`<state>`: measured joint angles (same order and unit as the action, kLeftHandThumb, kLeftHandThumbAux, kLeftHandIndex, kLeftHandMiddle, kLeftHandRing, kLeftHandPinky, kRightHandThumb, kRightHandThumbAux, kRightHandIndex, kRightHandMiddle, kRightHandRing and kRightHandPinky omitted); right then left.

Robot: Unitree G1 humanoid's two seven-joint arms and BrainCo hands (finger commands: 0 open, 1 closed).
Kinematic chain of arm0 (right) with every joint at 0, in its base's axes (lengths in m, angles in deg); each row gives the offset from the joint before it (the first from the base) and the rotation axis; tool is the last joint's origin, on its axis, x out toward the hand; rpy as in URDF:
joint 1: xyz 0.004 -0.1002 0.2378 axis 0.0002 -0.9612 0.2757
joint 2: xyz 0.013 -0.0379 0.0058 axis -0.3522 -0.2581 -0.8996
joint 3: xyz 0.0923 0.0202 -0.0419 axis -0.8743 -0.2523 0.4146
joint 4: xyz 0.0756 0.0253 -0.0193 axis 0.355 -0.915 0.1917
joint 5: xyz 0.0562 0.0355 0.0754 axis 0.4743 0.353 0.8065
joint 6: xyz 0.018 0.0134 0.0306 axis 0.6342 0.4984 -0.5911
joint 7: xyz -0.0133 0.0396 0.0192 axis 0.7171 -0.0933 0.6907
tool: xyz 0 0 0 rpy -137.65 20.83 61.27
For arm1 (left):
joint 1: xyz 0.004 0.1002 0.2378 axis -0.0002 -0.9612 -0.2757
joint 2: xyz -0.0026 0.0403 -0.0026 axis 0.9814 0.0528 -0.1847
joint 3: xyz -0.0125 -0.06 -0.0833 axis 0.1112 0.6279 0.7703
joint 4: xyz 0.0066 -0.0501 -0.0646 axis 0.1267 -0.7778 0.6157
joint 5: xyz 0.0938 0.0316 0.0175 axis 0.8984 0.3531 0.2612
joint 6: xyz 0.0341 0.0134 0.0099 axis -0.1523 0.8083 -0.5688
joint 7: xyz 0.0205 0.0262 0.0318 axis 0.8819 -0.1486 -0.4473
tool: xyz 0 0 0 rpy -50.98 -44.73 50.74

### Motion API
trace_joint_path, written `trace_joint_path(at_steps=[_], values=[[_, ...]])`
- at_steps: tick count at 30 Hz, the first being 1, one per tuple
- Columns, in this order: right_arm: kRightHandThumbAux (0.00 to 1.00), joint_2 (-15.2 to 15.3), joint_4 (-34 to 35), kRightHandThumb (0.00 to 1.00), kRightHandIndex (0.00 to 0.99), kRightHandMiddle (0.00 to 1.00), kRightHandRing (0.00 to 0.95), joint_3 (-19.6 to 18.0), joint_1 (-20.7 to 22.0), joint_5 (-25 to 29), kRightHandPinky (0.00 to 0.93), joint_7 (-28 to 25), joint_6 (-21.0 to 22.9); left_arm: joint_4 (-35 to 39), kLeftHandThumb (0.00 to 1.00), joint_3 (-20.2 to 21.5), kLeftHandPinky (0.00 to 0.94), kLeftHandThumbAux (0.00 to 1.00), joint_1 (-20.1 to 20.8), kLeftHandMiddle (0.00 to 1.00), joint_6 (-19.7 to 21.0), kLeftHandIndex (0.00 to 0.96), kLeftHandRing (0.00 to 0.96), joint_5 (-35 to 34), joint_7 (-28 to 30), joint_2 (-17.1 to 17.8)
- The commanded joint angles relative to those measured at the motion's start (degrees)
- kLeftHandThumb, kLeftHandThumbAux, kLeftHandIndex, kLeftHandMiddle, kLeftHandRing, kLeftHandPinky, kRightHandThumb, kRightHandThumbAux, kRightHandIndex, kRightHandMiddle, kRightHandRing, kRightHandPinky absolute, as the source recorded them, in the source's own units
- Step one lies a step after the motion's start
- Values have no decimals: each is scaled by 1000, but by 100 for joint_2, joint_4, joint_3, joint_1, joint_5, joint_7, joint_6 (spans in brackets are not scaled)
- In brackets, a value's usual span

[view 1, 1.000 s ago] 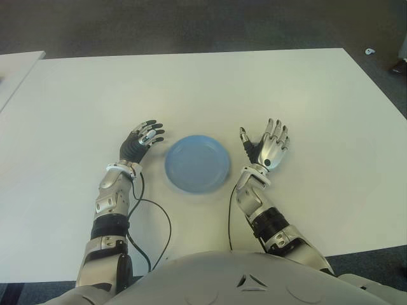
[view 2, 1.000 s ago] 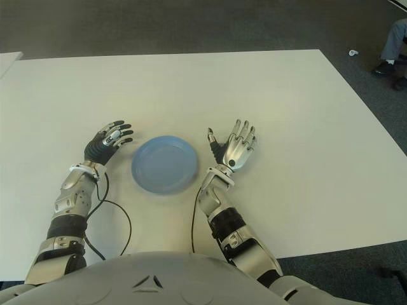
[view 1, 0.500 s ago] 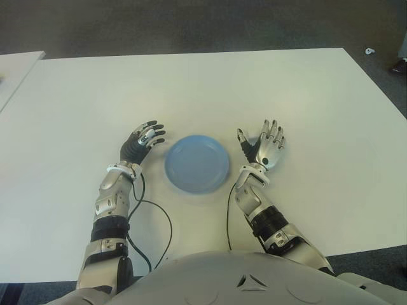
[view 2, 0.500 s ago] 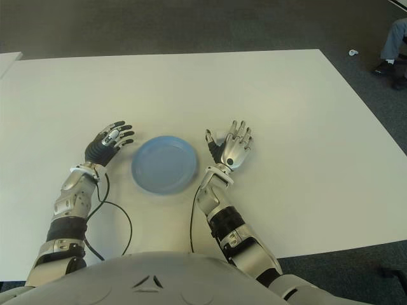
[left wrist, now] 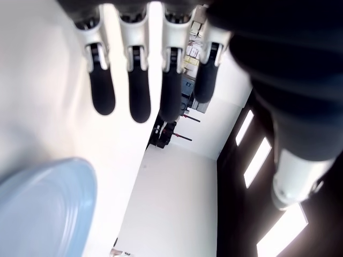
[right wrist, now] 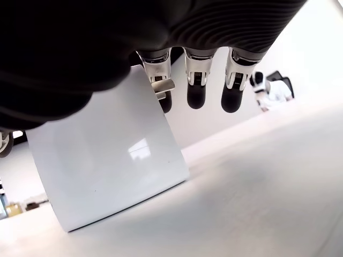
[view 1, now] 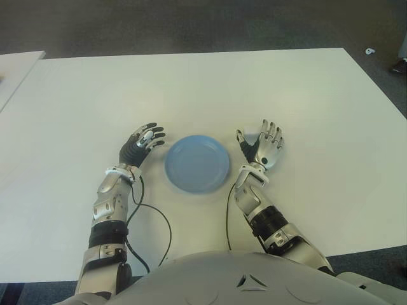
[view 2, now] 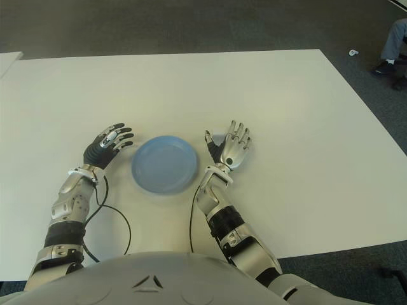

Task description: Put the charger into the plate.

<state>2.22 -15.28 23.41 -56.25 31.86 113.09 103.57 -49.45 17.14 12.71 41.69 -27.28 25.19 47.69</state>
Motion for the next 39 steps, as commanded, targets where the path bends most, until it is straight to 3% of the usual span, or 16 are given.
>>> trace_joint_path(at_steps=[1, 8, 12, 14, 17, 34, 39], values=[[205, -1194, -487, 428, 0, 0, 0, 194, -749, 516, 0, -548, 237, 110, 243, 28, 369, 650, -141, 328, 215, 279, 337, -130, -57, -80], [253, -1232, -584, 417, 0, 0, 0, 70, -782, 528, 55, -132, -99, 158, 247, 32, 364, 643, -165, 326, 223, 273, 336, -107, -73, -92], [289, -1228, -620, 426, 14, 64, 115, 40, -800, 517, 220, 104, -328, 162, 244, 19, 371, 642, -169, 330, 202, 274, 339, -74, -69, -89], [310, -1227, -635, 445, 55, 160, 228, 40, -805, 513, 321, 173, -387, 166, 239, 16, 375, 638, -171, 333, 201, 276, 342, -64, -69, -88], [336, -1223, -686, 459, 93, 236, 311, 34, -801, 505, 393, 313, -512, 167, 236, 17, 374, 633, -166, 336, 215, 279, 344, -55, -85, -89], [399, -1271, -1049, 507, 255, 387, 405, -80, -675, 524, 402, 895, -943, 60, 241, 86, 365, 632, -89, 333, 267, 282, 340, -129, -38, -89], [436, -1266, -1177, 608, 382, 559, 543, -145, -649, 585, 577, 1128, -1283, 42, 233, 62, 376, 625, -90, 340, 209, 286, 347, -64, -34, -75]])
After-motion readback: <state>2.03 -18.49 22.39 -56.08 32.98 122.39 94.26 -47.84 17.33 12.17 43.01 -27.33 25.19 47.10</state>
